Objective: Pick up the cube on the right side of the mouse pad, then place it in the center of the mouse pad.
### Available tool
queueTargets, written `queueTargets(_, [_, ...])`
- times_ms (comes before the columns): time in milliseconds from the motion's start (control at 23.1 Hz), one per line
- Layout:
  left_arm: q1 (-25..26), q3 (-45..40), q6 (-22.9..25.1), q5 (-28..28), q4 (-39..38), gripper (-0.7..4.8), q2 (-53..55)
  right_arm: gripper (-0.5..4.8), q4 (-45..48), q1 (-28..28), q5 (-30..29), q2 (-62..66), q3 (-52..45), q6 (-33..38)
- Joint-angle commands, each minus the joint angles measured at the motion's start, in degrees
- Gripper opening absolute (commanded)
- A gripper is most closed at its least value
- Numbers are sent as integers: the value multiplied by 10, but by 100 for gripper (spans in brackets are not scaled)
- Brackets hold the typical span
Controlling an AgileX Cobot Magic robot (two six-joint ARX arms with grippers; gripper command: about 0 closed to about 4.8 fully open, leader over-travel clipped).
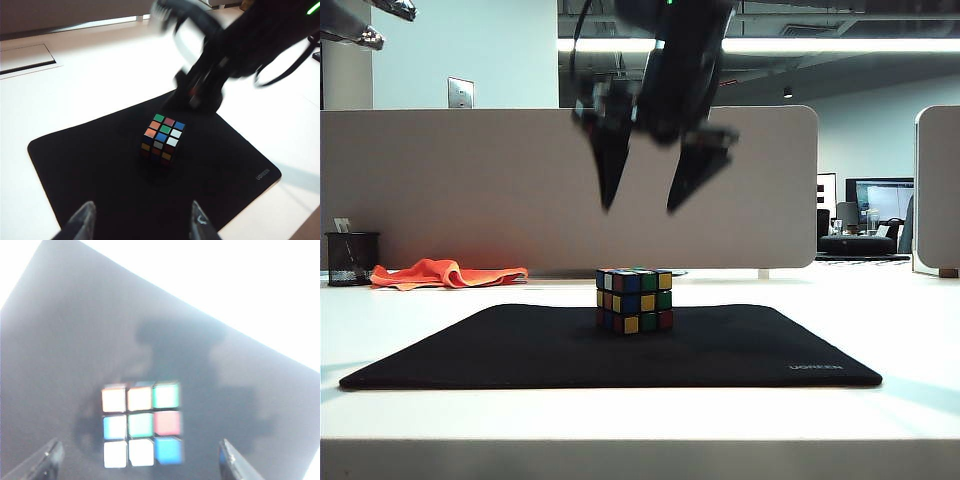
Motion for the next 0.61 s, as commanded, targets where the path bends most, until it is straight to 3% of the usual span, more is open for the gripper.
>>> queueTargets(43, [1,4,2,-13,3,225,-3,178,-7,-2,117,-83,2,-5])
queueTargets(130, [1,4,2,-41,3,110,-13,62,-20,-13,137,-130,2,-5])
queueTargets(217, [1,4,2,-63,4,58,-30,-3,-26,-27,142,-179,2,-4])
queueTargets(433, [1,4,2,-90,3,14,-67,-3,-19,-56,142,-278,-9,-5])
queueTargets(607, [1,4,2,-108,2,14,-91,-3,10,-70,143,-348,-64,-17])
